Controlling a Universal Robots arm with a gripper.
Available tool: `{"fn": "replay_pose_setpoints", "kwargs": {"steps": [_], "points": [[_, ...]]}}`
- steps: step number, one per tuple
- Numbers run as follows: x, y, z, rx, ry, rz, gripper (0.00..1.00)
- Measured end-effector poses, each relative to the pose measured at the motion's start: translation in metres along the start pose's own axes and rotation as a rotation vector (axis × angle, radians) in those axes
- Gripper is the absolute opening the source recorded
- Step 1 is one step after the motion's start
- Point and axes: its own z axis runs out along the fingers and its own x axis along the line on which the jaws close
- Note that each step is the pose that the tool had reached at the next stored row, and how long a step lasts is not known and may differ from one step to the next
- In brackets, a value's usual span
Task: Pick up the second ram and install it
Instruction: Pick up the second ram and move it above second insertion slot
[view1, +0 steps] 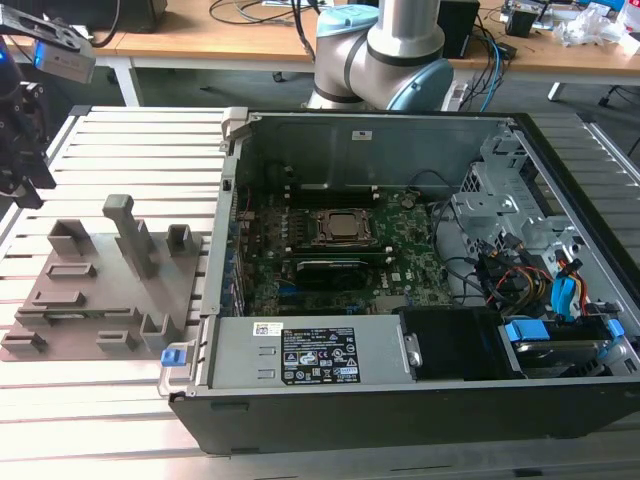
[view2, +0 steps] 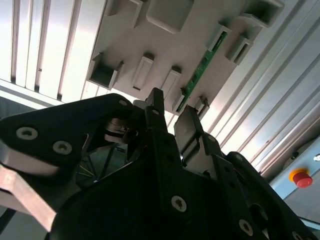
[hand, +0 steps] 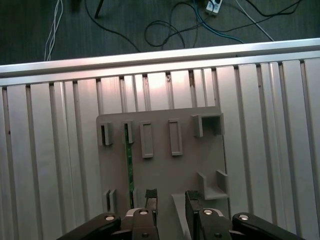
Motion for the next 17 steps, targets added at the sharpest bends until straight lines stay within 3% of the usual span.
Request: {"fn": "replay_pose_setpoints", "kwargs": {"steps": [17], "points": [[0.0009,-0.0007,0.0155,0.0000,0.0000,0.000,0.36]]}}
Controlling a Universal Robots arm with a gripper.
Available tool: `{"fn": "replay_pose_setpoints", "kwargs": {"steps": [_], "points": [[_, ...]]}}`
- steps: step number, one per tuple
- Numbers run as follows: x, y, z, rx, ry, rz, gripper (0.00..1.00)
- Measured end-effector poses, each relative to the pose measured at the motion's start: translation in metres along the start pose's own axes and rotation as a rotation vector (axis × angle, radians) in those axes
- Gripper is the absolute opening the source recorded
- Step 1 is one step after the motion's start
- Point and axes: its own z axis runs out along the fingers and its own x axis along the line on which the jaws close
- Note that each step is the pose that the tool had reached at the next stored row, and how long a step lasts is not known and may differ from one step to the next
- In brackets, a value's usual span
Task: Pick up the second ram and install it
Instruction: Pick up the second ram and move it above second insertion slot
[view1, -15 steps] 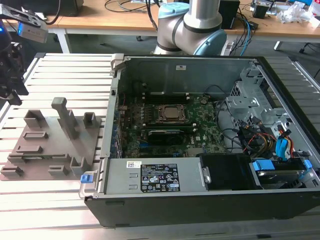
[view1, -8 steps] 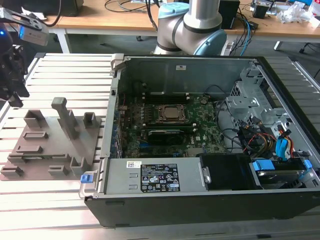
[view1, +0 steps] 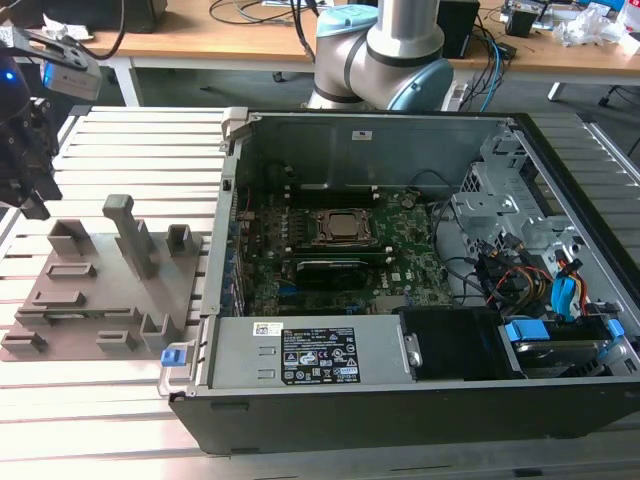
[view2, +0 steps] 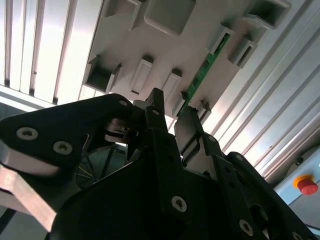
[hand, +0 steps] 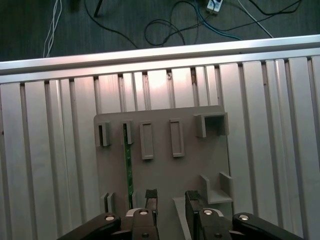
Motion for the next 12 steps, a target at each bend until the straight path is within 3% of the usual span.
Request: {"fn": "replay_pose_setpoints", "kwargs": {"steps": [12], "points": [[0.0004,-0.0004,0.0082,0.0000,0.0000,0.000,0.36]]}}
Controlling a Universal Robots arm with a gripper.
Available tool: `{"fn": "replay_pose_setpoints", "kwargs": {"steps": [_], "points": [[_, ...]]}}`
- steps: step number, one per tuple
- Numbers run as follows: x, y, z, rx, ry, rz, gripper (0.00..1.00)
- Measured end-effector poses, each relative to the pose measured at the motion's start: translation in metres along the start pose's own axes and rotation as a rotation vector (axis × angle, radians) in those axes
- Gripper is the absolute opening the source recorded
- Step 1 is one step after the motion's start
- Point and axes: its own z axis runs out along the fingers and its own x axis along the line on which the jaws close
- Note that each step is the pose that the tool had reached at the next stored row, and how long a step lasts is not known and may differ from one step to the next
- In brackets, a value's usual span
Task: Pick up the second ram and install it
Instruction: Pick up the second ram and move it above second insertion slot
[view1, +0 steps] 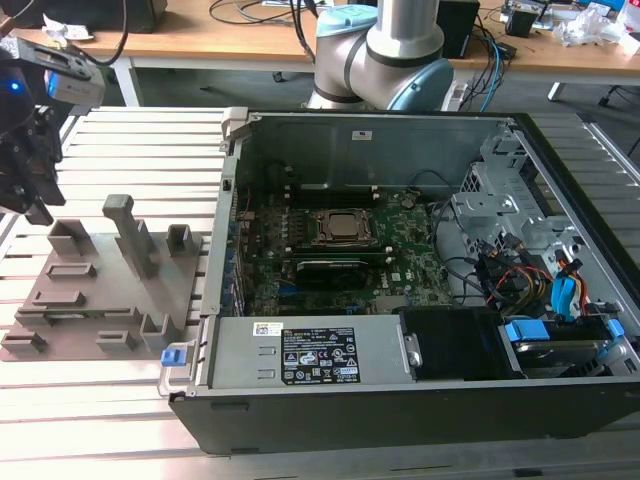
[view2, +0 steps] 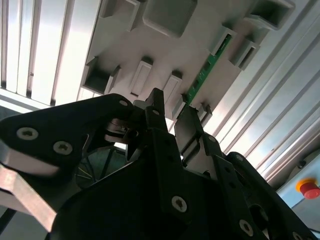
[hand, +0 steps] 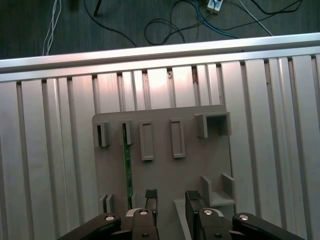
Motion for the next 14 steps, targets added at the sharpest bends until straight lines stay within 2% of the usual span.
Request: {"fn": "replay_pose_setpoints", "kwargs": {"steps": [14], "points": [[0.0006,-0.0004,0.0103,0.0000,0.0000,0.000,0.36]]}}
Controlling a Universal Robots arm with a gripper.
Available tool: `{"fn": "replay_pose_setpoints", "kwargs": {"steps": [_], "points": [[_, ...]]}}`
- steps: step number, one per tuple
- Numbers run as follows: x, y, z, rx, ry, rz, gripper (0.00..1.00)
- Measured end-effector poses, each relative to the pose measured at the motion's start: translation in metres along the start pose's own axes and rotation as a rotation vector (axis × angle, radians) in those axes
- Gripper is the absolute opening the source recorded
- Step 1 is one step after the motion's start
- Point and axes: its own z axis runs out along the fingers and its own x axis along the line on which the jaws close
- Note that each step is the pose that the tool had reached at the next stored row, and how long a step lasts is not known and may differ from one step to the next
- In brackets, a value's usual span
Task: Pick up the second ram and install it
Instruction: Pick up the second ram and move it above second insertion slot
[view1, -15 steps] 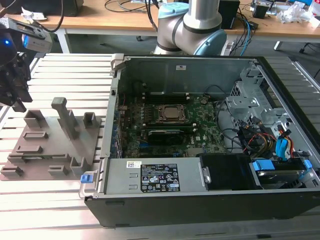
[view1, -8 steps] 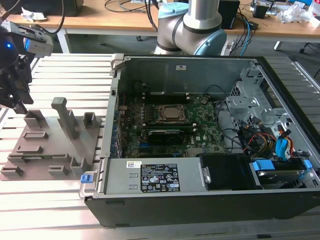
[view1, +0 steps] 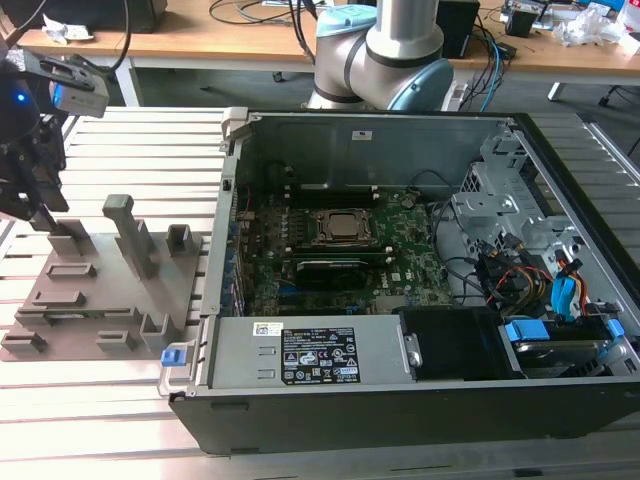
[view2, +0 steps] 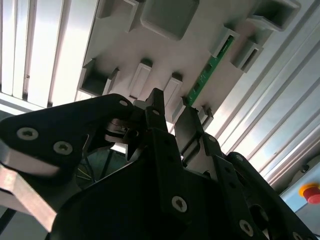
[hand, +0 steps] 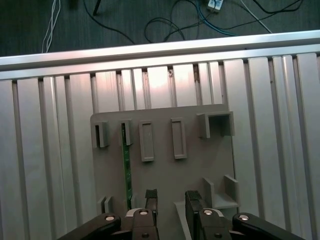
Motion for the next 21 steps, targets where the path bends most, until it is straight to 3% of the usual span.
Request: {"fn": "replay_pose_setpoints", "kwargs": {"steps": [21], "points": [[0.0019,-0.0009,0.0176,-0.0001,0.0000,0.000,0.36]]}}
